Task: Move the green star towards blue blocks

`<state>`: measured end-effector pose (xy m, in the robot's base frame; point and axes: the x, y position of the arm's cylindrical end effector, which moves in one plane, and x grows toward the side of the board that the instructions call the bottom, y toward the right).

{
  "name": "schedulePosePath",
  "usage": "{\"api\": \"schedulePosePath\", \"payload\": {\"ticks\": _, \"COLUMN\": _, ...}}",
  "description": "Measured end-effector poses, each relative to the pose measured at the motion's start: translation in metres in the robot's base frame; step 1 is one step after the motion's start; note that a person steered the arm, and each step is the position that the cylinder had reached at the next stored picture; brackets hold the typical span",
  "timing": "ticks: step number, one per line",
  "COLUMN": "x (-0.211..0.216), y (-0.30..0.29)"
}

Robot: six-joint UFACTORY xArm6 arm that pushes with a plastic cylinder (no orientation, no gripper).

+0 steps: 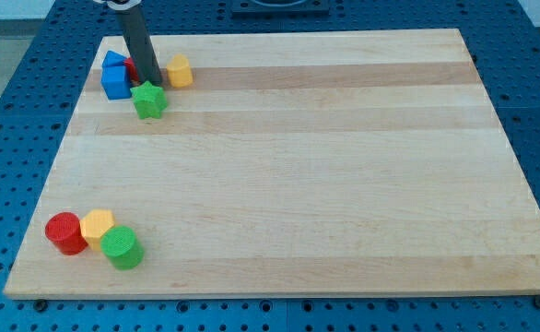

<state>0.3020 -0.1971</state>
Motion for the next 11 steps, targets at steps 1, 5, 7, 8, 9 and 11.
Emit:
{"api": "schedulePosePath", "payload": {"ticks": 1, "x": 0.0, "y": 0.035}}
{"api": "schedulePosePath", "payload": {"ticks": 5, "x": 0.09, "y": 0.077}}
{"api": "schedulePosePath", "payload": {"ticks": 7, "x": 0.132, "y": 0.056}}
{"api": "schedulePosePath", "payload": {"ticks": 8, "x": 0.116, "y": 0.051}}
{"api": "schedulePosePath", "payload": {"ticks": 9, "x": 0.097, "y": 0.041}}
{"api": "schedulePosePath", "payload": {"ticks": 11, "x": 0.068, "y": 0.03}}
